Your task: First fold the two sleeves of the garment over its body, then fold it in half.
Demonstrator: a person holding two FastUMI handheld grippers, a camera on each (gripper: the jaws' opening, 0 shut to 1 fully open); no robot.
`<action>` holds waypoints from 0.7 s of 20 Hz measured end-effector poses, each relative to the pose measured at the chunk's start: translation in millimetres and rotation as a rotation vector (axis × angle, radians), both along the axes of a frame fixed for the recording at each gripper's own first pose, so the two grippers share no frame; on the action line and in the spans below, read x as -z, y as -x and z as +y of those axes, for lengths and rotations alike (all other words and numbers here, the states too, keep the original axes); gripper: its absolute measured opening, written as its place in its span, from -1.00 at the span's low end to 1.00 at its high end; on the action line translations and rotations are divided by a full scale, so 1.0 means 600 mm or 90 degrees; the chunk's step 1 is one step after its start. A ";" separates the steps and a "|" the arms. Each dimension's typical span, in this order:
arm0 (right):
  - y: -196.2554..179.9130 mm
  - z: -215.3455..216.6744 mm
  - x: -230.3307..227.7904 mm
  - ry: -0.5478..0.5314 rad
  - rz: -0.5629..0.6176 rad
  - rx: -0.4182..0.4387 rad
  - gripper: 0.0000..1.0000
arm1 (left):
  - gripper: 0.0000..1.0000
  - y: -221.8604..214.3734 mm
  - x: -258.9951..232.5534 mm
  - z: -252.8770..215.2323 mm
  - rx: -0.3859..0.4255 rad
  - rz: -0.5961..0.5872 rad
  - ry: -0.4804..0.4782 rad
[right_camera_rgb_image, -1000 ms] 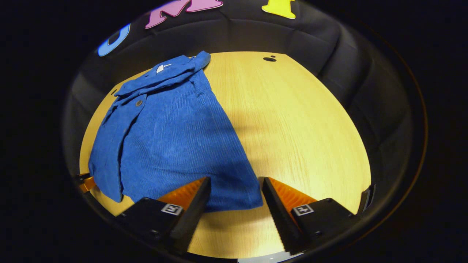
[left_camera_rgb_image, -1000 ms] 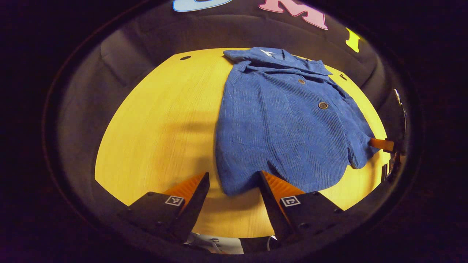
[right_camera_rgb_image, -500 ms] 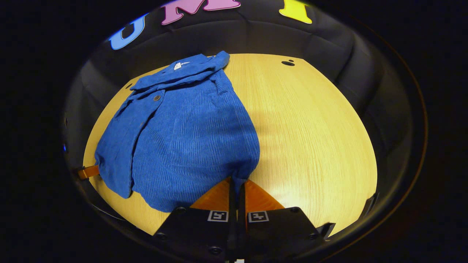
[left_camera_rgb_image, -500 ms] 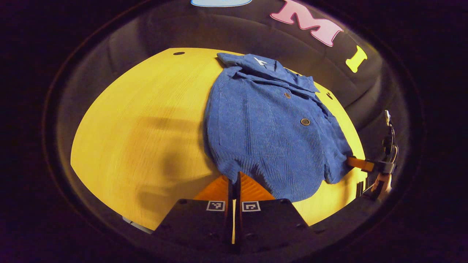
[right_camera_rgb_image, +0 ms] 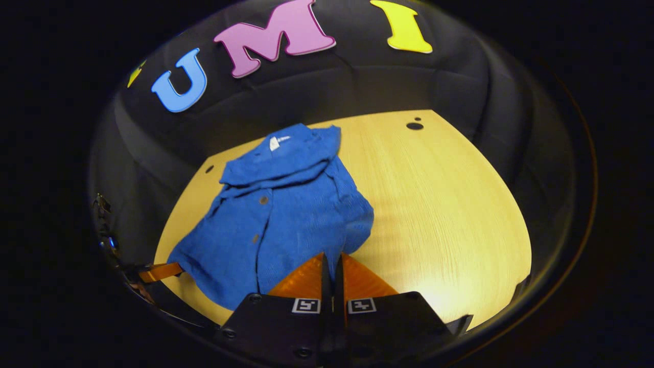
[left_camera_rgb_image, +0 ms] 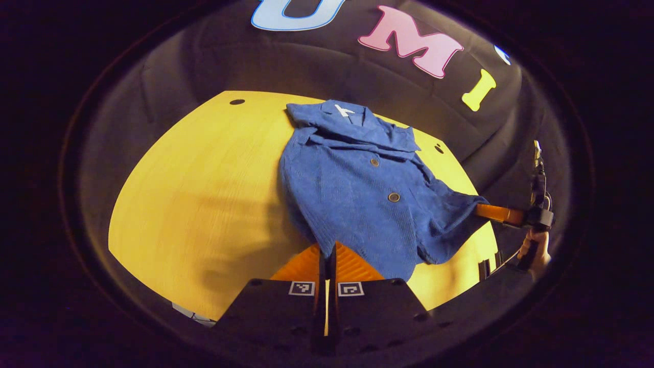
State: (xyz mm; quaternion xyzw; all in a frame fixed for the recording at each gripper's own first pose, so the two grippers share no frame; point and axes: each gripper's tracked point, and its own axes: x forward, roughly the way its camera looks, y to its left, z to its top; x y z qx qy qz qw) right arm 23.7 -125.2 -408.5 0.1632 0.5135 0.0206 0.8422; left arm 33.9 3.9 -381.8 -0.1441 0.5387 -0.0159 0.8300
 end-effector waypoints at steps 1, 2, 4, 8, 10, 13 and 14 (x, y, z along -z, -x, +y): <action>-0.022 0.010 -0.016 -0.008 -0.013 -0.006 -0.91 | -1.00 -0.022 -0.015 0.002 -0.001 -0.015 0.004; -0.051 0.017 -0.028 -0.011 -0.029 -0.014 -0.91 | -0.99 -0.047 -0.029 0.004 -0.002 -0.031 0.009; -0.107 0.031 -0.049 -0.015 -0.060 -0.030 -0.91 | -1.00 -0.104 -0.056 0.008 0.002 -0.064 0.017; -0.241 0.054 -0.067 -0.025 -0.117 -0.033 -0.92 | -1.00 -0.242 -0.107 0.032 0.011 -0.134 0.023; -0.308 0.051 -0.063 -0.017 -0.142 -0.030 -0.92 | -1.00 -0.319 -0.114 0.050 0.009 -0.166 0.021; -0.404 0.040 -0.052 0.001 -0.179 -0.023 -0.92 | -0.99 -0.432 -0.105 0.087 -0.003 -0.200 0.007; -0.435 0.035 -0.045 0.003 -0.186 -0.017 -0.91 | -0.99 -0.465 -0.098 0.101 -0.007 -0.211 0.000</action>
